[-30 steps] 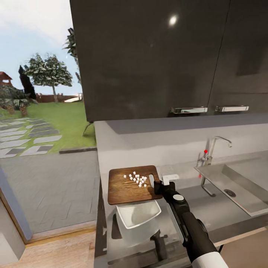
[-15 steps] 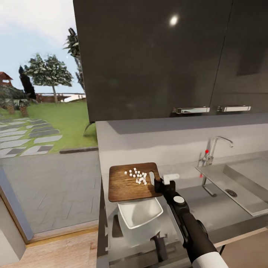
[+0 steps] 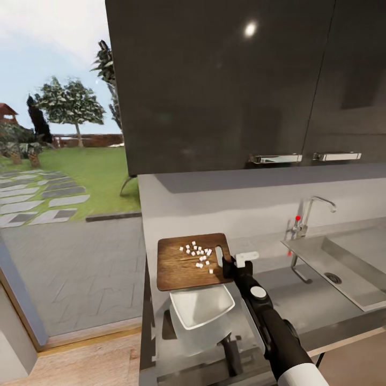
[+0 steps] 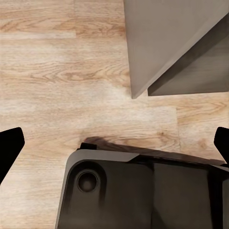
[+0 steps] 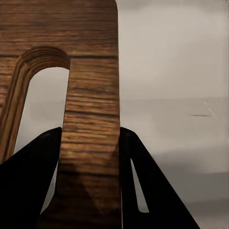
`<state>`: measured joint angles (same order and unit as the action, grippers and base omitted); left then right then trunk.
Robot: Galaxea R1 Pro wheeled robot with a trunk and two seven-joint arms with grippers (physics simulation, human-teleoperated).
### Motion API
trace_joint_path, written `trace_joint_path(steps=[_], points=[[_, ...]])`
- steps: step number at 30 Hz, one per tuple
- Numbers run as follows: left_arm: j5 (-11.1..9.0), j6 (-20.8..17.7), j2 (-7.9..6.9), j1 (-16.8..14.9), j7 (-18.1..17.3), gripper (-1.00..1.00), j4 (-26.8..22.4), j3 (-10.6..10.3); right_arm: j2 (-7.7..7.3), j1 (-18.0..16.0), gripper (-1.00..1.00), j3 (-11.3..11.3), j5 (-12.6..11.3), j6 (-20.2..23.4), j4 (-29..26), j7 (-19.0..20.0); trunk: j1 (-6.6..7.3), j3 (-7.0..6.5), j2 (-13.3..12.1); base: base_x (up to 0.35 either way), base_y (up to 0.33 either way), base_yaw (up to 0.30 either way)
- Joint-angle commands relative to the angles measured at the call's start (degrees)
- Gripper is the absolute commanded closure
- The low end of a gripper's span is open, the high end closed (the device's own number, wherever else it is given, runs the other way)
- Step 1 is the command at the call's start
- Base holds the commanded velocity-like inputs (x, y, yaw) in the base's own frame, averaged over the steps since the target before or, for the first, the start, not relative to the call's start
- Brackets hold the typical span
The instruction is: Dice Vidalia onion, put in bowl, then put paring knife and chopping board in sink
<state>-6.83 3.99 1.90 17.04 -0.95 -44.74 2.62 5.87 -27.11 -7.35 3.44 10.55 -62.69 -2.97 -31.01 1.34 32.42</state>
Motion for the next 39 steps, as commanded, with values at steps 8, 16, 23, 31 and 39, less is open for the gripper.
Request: trace_joint_path(steps=[8,16,23,31,39], points=[[-0.55,0.05,0.04,0.01,-0.10,-1.00,-0.08,0.08,-0.07,-0.05,1.00,-0.12,0.45,-3.10,1.48,-0.28,-0.03,0.10,0.10,0.000,0.000,0.000],[-0.55,0.05,0.04,0.01,-0.10,-1.00,-0.01,0.09,-0.07,-0.05,1.00,-0.12,0.60,-6.60,3.31,-0.28,-0.03,0.10,0.10,0.000,0.000,0.000],[-0.55,0.05,0.04,0.01,-0.10,-1.00,0.09,0.09,-0.08,-0.05,1.00,-0.05,0.68,-9.09,4.08,-0.28,-0.03,0.10,0.10,0.000,0.000,0.000],[-0.55,0.05,0.04,0.01,-0.10,-1.00,0.59,0.04,-0.07,-0.05,1.00,-0.04,1.73,-11.99,5.37,-0.28,-0.03,0.10,0.10,0.000,0.000,0.000],[-0.55,0.05,0.04,0.01,-0.10,-1.00,0.62,0.09,-0.07,-0.05,1.00,-0.04,1.91,-13.05,5.94,-0.30,-0.03,0.10,0.10,0.000,0.000,0.000]])
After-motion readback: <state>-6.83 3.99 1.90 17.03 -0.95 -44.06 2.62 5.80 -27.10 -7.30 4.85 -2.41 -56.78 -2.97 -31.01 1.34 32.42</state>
